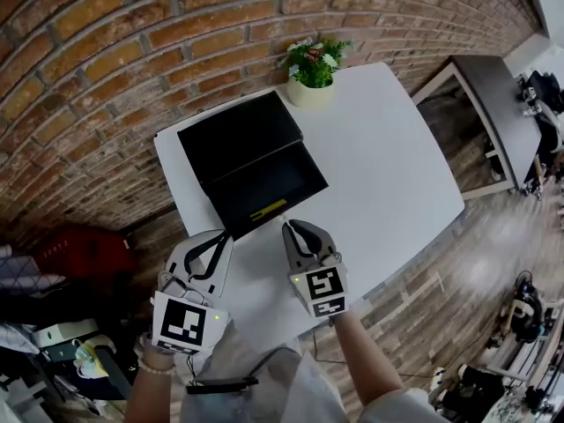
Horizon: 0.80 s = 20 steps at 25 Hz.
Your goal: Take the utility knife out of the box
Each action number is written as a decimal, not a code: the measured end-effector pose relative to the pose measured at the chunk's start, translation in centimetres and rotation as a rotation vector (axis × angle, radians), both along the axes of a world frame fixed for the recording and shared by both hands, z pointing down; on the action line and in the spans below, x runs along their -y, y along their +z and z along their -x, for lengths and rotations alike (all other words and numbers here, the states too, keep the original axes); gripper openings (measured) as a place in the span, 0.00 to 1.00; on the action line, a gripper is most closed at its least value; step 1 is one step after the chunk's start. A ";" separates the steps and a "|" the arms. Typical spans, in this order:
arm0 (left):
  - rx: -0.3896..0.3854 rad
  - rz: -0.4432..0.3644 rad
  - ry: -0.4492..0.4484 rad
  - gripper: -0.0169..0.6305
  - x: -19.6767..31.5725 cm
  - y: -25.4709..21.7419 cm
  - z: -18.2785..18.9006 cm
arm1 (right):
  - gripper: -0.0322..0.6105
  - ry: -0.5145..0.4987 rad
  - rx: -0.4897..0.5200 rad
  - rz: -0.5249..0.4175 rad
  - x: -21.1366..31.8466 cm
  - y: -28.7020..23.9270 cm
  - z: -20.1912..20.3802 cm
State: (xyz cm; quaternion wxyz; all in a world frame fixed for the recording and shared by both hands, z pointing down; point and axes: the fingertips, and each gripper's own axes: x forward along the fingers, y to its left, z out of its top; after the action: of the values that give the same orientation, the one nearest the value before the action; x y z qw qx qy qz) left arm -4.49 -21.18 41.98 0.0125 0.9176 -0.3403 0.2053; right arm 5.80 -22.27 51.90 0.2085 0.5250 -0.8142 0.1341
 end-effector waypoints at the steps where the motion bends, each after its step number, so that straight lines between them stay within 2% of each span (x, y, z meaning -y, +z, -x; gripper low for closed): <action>1: 0.006 0.003 0.012 0.05 0.2 0.1 -0.3 | 0.14 0.004 0.007 -0.011 -0.3 -0.6 -0.2; 9: 0.112 0.074 0.146 0.06 1.7 2.2 -2.1 | 0.13 0.067 0.041 -0.092 -2.5 -5.0 -2.3; 12: 0.157 0.100 0.205 0.15 2.4 2.9 -3.1 | 0.13 0.078 0.036 -0.136 -3.3 -6.5 -2.7; 16: 0.231 0.124 0.285 0.18 3.5 3.8 -4.5 | 0.13 0.094 0.052 -0.192 -4.4 -8.2 -3.3; 20: 0.323 0.154 0.362 0.23 4.4 5.5 -6.1 | 0.13 0.126 0.074 -0.203 -5.3 -9.2 -3.8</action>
State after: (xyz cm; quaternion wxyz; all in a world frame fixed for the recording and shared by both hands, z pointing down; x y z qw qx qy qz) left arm 1.59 -25.55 47.46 -0.0090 0.9151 -0.1515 0.3735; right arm 9.61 -16.93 42.69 0.1152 0.5882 -0.7961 0.0829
